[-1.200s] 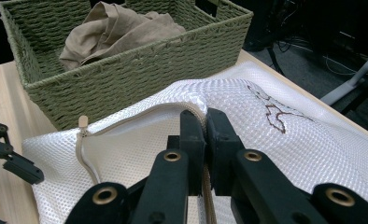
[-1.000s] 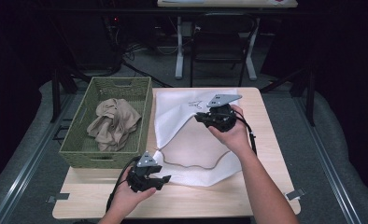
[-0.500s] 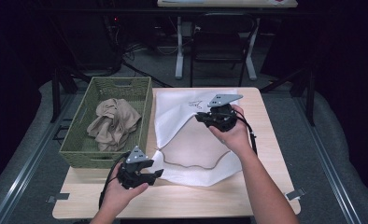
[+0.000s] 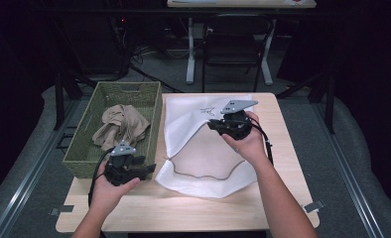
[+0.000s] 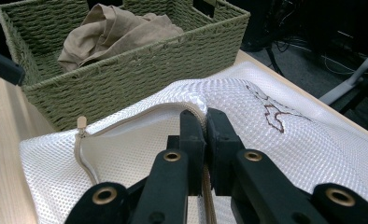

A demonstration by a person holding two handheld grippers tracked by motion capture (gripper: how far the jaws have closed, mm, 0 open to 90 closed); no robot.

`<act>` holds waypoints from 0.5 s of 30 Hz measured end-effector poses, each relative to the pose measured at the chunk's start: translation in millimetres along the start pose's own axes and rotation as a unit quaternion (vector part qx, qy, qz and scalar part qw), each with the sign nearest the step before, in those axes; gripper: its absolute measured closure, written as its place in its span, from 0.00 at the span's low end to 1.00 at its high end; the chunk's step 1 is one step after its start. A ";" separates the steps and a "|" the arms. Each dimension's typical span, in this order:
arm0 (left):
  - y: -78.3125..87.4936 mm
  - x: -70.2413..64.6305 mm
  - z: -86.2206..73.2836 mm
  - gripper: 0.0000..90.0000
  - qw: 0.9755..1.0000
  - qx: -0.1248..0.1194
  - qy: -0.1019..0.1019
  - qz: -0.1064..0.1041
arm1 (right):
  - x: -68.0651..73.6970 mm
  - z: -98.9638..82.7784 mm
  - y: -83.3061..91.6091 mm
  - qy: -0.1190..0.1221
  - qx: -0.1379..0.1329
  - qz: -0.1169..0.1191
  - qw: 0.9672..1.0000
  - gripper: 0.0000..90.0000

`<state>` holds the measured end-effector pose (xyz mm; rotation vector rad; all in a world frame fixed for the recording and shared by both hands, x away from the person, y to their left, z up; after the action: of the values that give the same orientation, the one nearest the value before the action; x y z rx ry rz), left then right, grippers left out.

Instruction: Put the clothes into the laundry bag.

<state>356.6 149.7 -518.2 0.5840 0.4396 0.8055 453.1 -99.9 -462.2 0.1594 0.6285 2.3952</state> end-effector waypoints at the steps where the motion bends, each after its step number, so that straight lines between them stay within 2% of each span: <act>1: 0.8 2.4 1.1 0.50 1.000 0.002 0.001 0.004 | 0.0 -0.2 0.0 0.000 0.000 0.000 1.000 0.96; 3: 1.9 5.0 3.9 0.50 1.000 0.003 0.007 0.013 | -0.1 -0.4 0.0 0.000 0.001 0.000 1.000 0.96; 6: 4.5 7.6 9.3 0.50 1.000 0.007 0.003 0.020 | -0.3 -0.2 0.5 -0.001 0.000 0.000 1.000 0.96; 15: 8.2 15.2 24.5 0.52 1.000 0.011 -0.002 0.026 | -0.1 -0.4 -0.1 -0.001 0.000 0.000 1.000 0.96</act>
<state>375.5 158.2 -496.6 0.6193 0.4324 0.8491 453.2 -100.1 -462.6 0.1622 0.6276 2.3938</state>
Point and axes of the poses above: each handheld gripper's, and its own axes: y roughly backward along the jaws, z roughly out of its top, x roughly to its left, the point moved 8 cm from there along -y, roughly forward along the jaws, and after that the axes turned 2 degrees about -x, right-handed, at the moved point
